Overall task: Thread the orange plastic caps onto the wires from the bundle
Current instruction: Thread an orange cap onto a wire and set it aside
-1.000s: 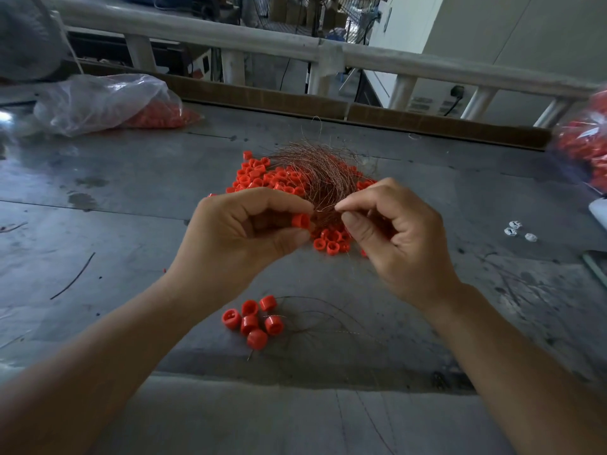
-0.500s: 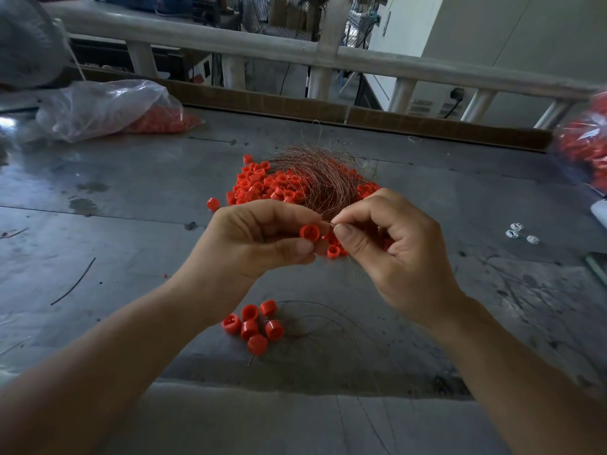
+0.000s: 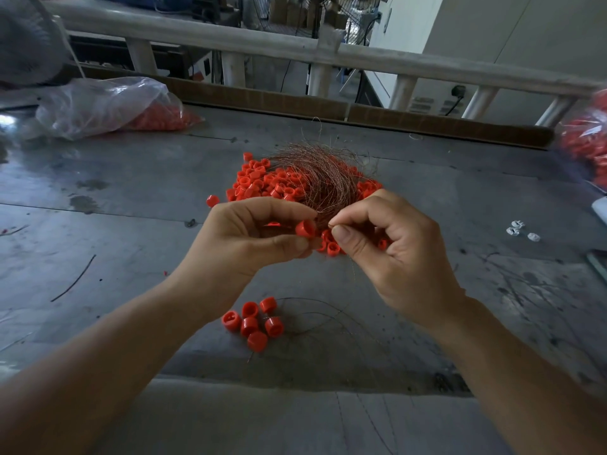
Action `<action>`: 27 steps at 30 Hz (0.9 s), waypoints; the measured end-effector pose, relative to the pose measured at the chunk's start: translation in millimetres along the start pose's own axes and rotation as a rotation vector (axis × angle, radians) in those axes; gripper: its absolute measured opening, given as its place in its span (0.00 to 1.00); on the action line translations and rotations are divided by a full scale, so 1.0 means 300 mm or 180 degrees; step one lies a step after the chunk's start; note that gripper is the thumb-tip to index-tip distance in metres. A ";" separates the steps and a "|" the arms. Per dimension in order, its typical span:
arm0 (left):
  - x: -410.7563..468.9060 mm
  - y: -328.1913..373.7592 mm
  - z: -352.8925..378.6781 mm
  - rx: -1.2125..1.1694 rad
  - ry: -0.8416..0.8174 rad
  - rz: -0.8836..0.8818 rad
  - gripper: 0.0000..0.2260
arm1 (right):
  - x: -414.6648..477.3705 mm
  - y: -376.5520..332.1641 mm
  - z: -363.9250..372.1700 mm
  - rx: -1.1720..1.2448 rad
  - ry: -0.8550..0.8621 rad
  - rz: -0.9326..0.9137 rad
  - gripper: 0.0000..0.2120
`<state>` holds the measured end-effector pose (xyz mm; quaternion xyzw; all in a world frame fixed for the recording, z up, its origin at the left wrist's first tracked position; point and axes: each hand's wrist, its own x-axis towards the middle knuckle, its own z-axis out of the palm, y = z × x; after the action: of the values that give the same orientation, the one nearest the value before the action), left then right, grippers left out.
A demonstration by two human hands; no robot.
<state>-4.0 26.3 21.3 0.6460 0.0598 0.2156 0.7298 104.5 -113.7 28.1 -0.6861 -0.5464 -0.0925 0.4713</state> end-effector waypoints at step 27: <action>-0.007 0.003 0.019 0.0460 0.0107 0.0500 0.11 | -0.009 -0.027 0.016 -0.0146 -0.0150 0.0060 0.04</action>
<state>-4.1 20.2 22.7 0.6960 0.0366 0.2780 0.6610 94.9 -112.3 28.4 -0.7039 -0.5486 -0.0844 0.4432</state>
